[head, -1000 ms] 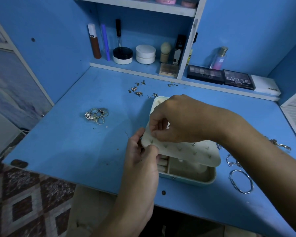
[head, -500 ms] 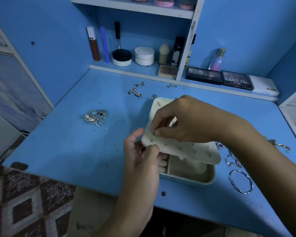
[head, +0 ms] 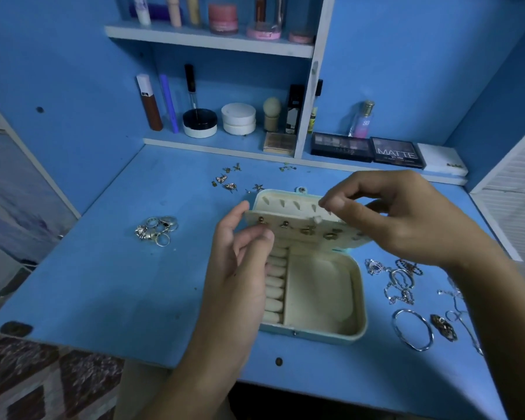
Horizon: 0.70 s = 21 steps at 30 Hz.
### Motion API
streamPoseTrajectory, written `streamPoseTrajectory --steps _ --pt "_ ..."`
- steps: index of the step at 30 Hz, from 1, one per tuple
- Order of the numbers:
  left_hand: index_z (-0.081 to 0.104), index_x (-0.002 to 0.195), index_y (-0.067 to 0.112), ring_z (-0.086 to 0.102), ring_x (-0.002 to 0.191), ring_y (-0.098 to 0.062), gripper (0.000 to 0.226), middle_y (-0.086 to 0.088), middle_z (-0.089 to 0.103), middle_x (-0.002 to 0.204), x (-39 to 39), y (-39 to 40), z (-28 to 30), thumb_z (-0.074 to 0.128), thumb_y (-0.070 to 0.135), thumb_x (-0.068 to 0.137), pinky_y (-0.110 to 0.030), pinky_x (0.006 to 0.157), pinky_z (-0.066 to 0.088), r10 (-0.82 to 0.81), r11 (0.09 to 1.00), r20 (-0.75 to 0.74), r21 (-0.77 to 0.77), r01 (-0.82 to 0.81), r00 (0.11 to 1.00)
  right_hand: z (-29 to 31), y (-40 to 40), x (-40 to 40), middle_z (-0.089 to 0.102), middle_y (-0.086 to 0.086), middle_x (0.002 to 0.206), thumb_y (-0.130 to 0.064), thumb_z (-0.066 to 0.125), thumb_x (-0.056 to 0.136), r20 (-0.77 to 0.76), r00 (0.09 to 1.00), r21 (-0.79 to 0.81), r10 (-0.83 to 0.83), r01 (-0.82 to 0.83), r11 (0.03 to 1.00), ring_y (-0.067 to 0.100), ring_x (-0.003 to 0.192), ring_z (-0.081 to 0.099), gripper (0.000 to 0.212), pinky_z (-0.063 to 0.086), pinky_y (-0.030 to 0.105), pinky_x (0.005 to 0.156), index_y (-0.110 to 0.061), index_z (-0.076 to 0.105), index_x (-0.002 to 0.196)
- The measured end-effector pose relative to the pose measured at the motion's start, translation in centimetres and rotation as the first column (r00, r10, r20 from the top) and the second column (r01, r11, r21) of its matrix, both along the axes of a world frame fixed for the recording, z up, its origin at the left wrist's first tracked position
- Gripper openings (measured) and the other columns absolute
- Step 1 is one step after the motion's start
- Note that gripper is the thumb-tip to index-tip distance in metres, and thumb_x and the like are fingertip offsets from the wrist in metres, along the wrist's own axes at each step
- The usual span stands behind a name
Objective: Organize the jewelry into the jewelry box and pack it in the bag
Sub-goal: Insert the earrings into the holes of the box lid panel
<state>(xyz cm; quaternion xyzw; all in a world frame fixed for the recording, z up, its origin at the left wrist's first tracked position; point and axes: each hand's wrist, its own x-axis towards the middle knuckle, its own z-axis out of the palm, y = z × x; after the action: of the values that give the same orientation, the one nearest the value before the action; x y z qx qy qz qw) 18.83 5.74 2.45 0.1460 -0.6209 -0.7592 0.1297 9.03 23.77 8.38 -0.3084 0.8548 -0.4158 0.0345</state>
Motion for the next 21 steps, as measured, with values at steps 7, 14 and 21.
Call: streamPoseTrajectory --steps 7,14,21 --pt "0.041 0.14 0.052 0.063 0.1 0.002 0.053 0.023 0.065 0.11 -2.2 -1.7 1.8 0.061 0.048 0.091 -0.035 0.09 0.055 -0.088 0.971 0.106 -0.211 0.109 0.99 -1.1 0.4 -1.5 0.073 -0.013 0.096 -0.03 0.064 0.094 -0.021 0.996 -0.045 -0.086 0.085 0.995 0.038 0.081 0.067 0.008 0.054 0.05 0.074 -0.026 0.071 0.092" --pt "0.051 0.137 0.043 0.056 0.083 0.006 0.041 0.016 0.057 0.103 -5.7 -3.6 1.9 0.054 0.036 0.097 -0.012 0.071 0.04 -0.056 0.85 0.104 -0.517 0.102 0.993 -2.1 0.3 -3.7 0.071 -0.016 0.091 -0.026 0.063 0.095 -0.003 0.986 -0.099 -0.169 0.167 0.981 -0.002 0.075 0.061 0.01 0.045 0.018 0.064 -0.028 0.071 0.09" --pt "0.067 0.108 0.034 0.052 0.087 0.018 0.021 0.005 0.057 0.108 -10.3 -4.9 -0.2 0.054 0.02 0.099 0.004 0.073 0.034 -0.041 0.742 -0.057 -0.671 -0.007 0.998 -4.4 -0.3 -6.1 0.07 -0.024 0.086 -0.031 0.061 0.096 0.042 0.962 -0.091 -0.269 0.272 0.958 -0.007 0.077 0.061 0.012 0.042 0.02 0.07 -0.033 0.07 0.09"
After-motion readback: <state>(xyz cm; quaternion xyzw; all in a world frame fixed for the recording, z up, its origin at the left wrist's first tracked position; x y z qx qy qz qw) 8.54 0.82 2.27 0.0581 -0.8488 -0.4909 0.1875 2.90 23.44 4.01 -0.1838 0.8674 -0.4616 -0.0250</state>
